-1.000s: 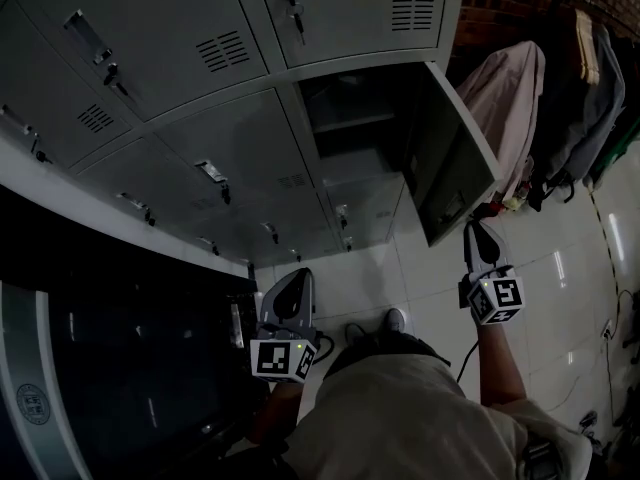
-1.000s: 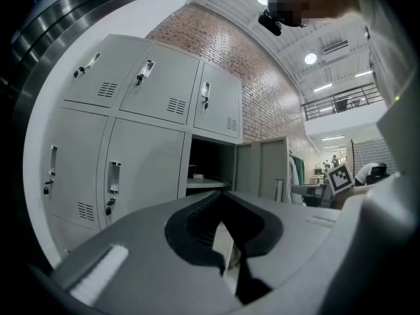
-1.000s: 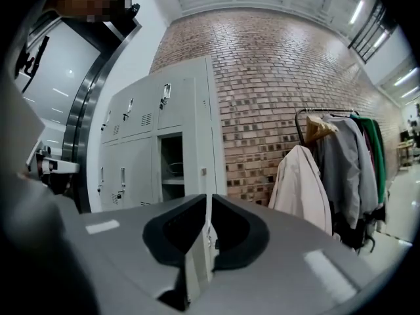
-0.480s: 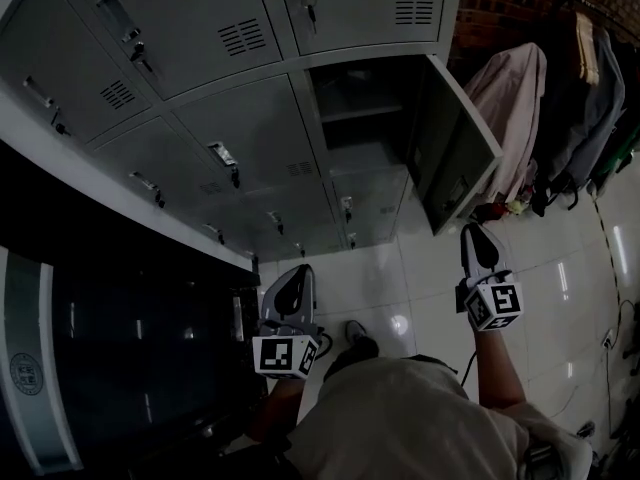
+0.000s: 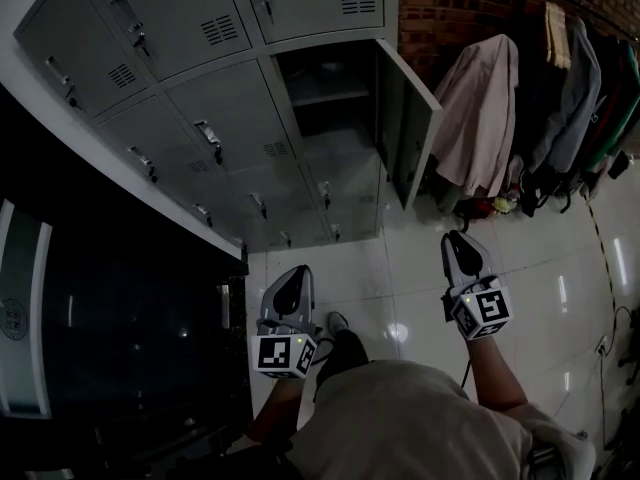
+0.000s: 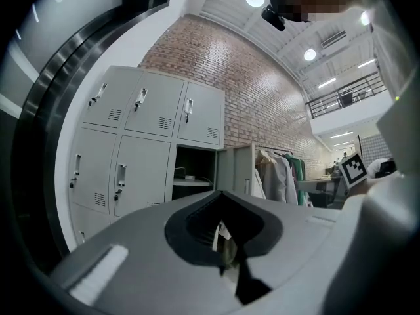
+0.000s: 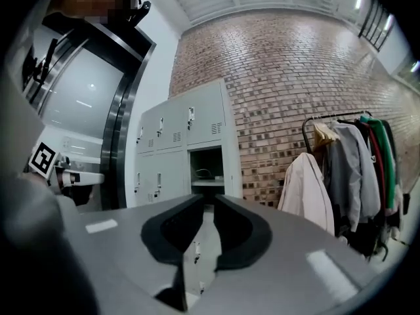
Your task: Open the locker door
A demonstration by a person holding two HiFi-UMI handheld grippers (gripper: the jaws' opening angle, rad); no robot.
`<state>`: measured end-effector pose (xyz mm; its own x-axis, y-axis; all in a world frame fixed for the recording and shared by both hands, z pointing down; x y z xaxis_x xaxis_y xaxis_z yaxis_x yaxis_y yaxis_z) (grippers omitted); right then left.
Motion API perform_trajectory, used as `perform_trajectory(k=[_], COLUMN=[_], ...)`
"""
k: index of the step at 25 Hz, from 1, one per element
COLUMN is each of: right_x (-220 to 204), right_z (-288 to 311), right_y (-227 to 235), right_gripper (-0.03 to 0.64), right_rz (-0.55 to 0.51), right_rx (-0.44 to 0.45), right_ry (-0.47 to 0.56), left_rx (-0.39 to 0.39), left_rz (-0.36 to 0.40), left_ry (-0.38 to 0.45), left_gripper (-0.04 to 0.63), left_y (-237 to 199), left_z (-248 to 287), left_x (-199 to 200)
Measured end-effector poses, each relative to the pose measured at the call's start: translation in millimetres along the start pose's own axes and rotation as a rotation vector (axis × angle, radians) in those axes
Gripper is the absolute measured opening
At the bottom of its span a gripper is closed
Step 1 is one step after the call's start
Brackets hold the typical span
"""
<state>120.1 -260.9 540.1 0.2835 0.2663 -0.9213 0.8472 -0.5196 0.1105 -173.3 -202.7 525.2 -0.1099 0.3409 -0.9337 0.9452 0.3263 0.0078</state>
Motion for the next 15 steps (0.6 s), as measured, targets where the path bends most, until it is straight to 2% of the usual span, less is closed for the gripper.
perform_trajectory(k=[8, 15], right_x=[24, 42], right_z=[-86, -145], right_y=[4, -2], right_gripper=[0.038, 0.038], right_rz=[0.033, 0.056], right_rx=[0.044, 0.054], right_ry=[0.014, 0.023], left_rx=[0.034, 0.036], left_rz=[0.036, 0.041], left_ry=[-0.011, -0.019], left_gripper=[0.083, 0.083], left_y=[82, 129], left_z=[-62, -108], left_x=[13, 30])
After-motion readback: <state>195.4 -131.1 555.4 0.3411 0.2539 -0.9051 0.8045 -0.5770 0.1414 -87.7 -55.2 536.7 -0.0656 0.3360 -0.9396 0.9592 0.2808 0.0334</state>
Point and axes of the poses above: the fingertips, and each gripper's own axes: z forward along the fingers, y to its right, x out of its top, the point moved 3 cm from there along -z, backward along the fingers, and after that the axes turned 12 degrees about y, right-handed, at the moved point
